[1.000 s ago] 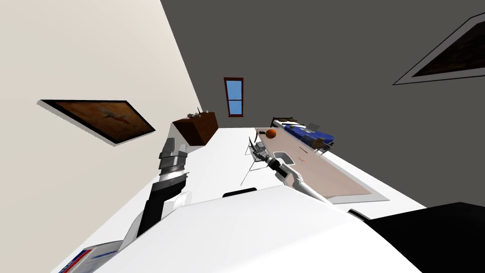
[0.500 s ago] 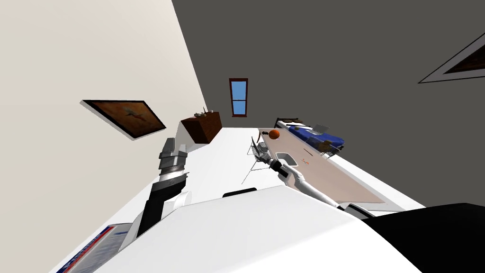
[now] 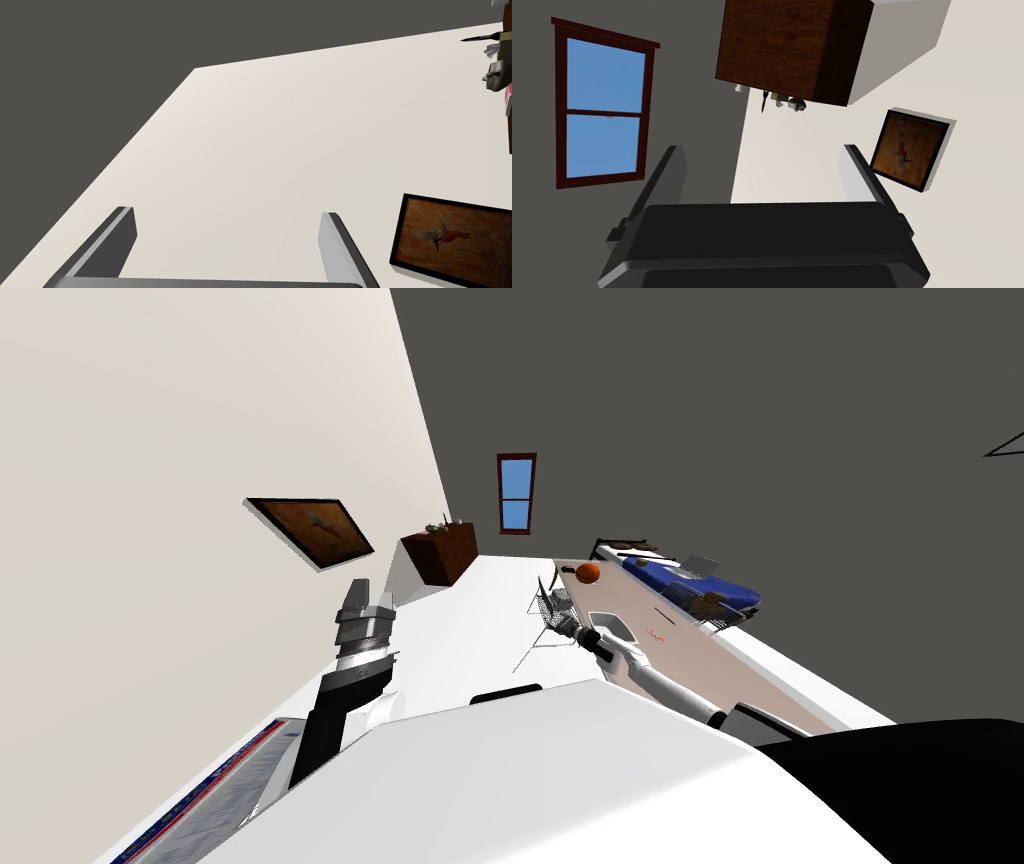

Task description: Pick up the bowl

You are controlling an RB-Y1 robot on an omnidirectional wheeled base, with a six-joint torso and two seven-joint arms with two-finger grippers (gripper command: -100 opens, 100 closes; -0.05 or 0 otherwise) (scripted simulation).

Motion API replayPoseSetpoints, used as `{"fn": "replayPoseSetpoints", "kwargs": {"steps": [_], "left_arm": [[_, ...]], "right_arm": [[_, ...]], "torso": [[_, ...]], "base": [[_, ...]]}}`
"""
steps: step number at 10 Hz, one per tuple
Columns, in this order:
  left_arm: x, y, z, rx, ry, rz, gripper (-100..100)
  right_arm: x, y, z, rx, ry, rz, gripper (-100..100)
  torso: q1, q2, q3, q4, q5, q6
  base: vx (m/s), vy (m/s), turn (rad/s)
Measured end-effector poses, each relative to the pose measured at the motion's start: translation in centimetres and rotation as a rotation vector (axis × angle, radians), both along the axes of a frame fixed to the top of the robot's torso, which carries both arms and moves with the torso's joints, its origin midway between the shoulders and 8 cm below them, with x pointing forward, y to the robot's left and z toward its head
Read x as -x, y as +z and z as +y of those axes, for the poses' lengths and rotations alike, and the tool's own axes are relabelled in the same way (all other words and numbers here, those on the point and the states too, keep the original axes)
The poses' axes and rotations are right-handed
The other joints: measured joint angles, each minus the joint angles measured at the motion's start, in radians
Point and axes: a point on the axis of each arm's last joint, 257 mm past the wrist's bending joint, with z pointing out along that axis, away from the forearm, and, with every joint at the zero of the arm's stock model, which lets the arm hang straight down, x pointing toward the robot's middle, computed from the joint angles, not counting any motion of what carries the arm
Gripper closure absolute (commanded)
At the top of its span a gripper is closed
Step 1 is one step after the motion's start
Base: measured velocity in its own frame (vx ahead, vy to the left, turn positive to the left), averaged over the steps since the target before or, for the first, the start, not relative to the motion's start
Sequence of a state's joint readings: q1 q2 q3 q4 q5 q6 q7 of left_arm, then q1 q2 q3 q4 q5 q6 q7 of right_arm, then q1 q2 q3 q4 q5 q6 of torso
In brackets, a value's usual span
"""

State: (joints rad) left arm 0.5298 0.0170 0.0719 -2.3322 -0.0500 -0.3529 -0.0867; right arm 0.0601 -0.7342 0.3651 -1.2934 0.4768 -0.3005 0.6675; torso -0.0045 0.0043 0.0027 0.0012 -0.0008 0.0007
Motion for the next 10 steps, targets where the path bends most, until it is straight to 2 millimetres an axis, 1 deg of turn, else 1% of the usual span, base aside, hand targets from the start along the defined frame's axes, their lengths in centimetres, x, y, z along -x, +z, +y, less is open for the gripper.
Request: {"fn": "replayPoseSetpoints", "kwargs": {"steps": [1,2,4,5,6,7,8,9,10], "left_arm": [[0.0,0.0,0.0,0.0,0.0,0.0,0],[0.0,0.0,0.0,0.0,0.0,0.0,0],[0.0,0.0,0.0,0.0,0.0,0.0,0],[0.0,0.0,0.0,0.0,0.0,0.0,0],[0.0,0.0,0.0,0.0,0.0,0.0,0],[0.0,0.0,0.0,0.0,0.0,0.0,0],[0.0,0.0,0.0,0.0,0.0,0.0,0],[0.0,0.0,0.0,0.0,0.0,0.0,0],[0.0,0.0,0.0,0.0,0.0,0.0,0]], "right_arm": [[0.3,-1.3,-1.1,0.041,-0.007,0.019,-100],[0.7,-2.5,-3.2,0.104,-0.009,0.044,-100],[2.0,-4.3,-6.3,0.201,-0.017,0.088,-100],[2.9,-5.3,-7.6,0.24,-0.026,0.109,-100],[3.1,-5.6,-8.3,0.256,-0.03,0.118,-100],[3.3,-6.1,-9.8,0.3,-0.028,0.135,-100],[4.2,-6.8,-11.2,0.332,-0.034,0.154,-100],[4.9,-7.6,-13.0,0.381,-0.034,0.176,-100],[5.7,-8.3,-15.2,0.448,-0.03,0.206,-100]], "torso": [[0.0,0.0,0.0,0.0,0.0,0.001],[-0.001,-0.001,0.0,0.0,0.0,0.0],[-0.001,0.0,0.0,0.0,0.0,0.0],[0.0,-0.001,0.0,0.0,0.0,0.001],[0.0,-0.002,-0.001,0.0,0.0,0.001],[0.0,-0.002,-0.001,0.0,0.0,0.0],[-0.001,-0.002,-0.001,0.0,0.0,0.001],[-0.001,-0.002,-0.001,0.0,0.0,0.0],[-0.003,-0.001,0.0,0.0,-0.001,0.0]], "base": [[-0.049,-0.026,0.167],[-0.039,-0.025,0.108],[-0.057,-0.025,0.146],[-0.019,-0.01,-0.007],[-0.031,-0.022,0.177],[-0.029,-0.031,0.121],[-0.042,-0.036,0.152],[-0.06,-0.069,0.278],[-0.053,-0.064,0.126]]}}
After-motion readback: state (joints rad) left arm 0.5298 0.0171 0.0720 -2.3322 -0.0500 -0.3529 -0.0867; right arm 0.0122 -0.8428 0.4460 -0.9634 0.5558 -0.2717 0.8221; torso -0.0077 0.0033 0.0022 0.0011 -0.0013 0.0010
